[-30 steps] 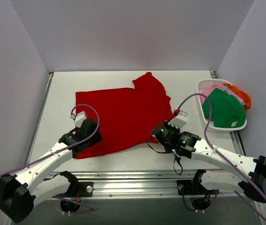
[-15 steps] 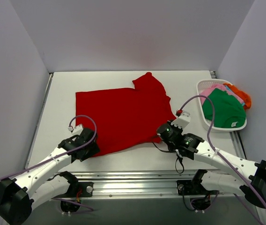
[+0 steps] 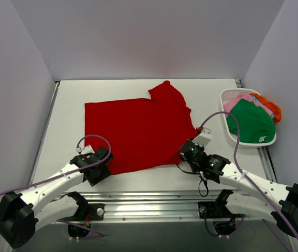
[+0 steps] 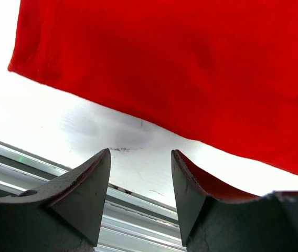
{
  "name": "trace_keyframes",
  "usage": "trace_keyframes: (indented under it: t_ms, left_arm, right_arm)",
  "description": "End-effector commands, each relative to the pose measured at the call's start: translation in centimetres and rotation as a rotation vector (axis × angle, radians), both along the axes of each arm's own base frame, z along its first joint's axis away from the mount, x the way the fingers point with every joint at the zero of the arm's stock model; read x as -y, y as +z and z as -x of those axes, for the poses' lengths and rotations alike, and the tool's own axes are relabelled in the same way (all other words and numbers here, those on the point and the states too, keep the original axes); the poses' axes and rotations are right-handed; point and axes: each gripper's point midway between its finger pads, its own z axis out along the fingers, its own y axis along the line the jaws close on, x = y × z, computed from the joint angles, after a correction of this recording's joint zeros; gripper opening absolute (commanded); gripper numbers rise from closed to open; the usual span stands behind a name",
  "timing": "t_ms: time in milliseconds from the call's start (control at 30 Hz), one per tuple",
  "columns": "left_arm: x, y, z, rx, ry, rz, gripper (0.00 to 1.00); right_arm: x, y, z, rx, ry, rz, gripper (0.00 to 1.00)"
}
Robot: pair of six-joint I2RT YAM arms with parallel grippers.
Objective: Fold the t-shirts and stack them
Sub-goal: Fold the tshirt
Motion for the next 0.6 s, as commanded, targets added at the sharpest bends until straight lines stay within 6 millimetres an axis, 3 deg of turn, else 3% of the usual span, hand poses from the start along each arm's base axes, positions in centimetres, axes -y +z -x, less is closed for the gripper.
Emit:
trace_keyframes:
  t_ms: [0,233,367,567]
  left_arm:
    - [-0.2,0.7,-0.2,0.025,0.072,-0.019,0.58]
    - [0.2,0.8,-1.2,0.041,0.111,-0.037,0.59]
    - [0.2,0.9,-2.1,0.066,0.144,-0.051,0.66]
    - [0.7,0.6,-3.3,0.088,0.160,-0.065,0.69]
  right_arm:
    - [-0.2,0.1,-0.3,0.014,0.027,-0.008,0.00]
    - [-0.5,0.0,-0.3,0.019,0.050,-0.023,0.00]
    - [-0.7,-0.2,-0.4,0.015,0.061,-0.024,0.00]
    - [-0.9,-0.6,-0.6,0.009,0.071,-0.032,0.00]
